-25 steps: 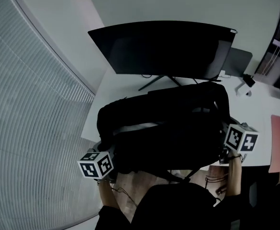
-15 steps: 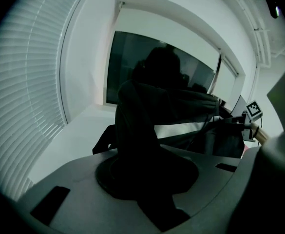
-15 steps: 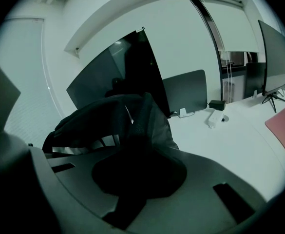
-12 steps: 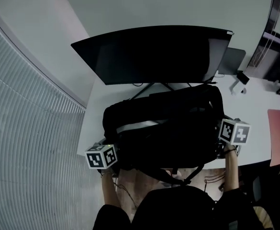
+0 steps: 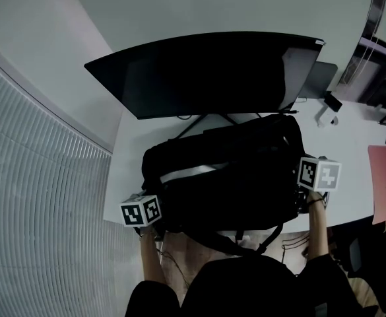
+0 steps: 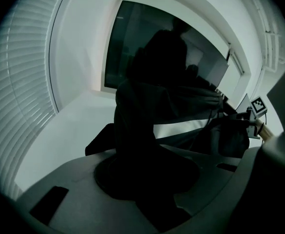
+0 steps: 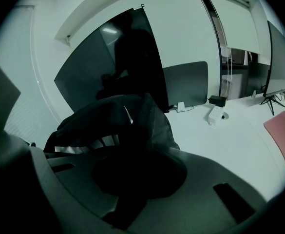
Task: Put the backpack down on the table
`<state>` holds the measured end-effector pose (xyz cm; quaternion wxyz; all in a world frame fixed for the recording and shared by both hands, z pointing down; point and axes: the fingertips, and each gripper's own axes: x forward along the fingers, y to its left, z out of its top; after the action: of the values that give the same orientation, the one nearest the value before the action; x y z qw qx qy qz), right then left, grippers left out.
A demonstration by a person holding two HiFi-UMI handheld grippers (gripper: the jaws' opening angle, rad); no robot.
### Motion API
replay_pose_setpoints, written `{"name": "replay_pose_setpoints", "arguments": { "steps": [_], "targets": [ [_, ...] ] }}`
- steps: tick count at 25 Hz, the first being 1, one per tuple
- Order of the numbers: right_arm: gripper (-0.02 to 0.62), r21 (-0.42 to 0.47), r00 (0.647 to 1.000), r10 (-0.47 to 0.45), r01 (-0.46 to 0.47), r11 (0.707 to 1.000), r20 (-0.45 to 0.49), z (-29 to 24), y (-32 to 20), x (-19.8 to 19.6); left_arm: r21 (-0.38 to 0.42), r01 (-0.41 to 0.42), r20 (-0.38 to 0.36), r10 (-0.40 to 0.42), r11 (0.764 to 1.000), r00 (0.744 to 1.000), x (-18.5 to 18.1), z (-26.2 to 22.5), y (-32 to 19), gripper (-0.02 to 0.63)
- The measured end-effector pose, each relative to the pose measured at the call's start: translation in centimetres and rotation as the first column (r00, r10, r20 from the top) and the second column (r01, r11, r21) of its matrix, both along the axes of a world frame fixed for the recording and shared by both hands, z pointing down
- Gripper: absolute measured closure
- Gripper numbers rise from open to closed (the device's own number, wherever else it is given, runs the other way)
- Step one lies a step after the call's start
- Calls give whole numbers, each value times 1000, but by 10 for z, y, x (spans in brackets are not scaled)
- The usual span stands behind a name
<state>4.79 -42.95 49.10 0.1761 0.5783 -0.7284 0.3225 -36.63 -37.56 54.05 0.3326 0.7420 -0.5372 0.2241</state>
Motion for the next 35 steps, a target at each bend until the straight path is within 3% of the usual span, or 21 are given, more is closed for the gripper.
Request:
{"name": "replay_pose_setpoints", "arguments": {
  "steps": [18, 23, 26, 31, 35],
  "targets": [
    [551, -74, 996, -39, 33, 997, -85, 13, -7, -5, -143, 33, 1, -33, 989, 999, -7, 45, 0, 440],
    [512, -73, 997, -27, 22, 997, -76, 12, -7, -6, -192, 74, 10, -73, 979, 997, -12, 55, 2, 413],
    [449, -68, 997, -35, 31, 997, -69, 11, -8, -8, -198, 102, 43, -95, 975, 995, -15, 61, 4, 392],
    [399, -41, 996, -39, 36, 999, -76, 7, -9, -10, -184, 142, 119, -122, 972, 985, -22, 64, 6, 320],
    [370, -3, 996, -29, 29, 1000, -81, 1, -11, -10, -141, 175, 146, -155, 974, 977, -28, 60, 4, 298]
  ]
}}
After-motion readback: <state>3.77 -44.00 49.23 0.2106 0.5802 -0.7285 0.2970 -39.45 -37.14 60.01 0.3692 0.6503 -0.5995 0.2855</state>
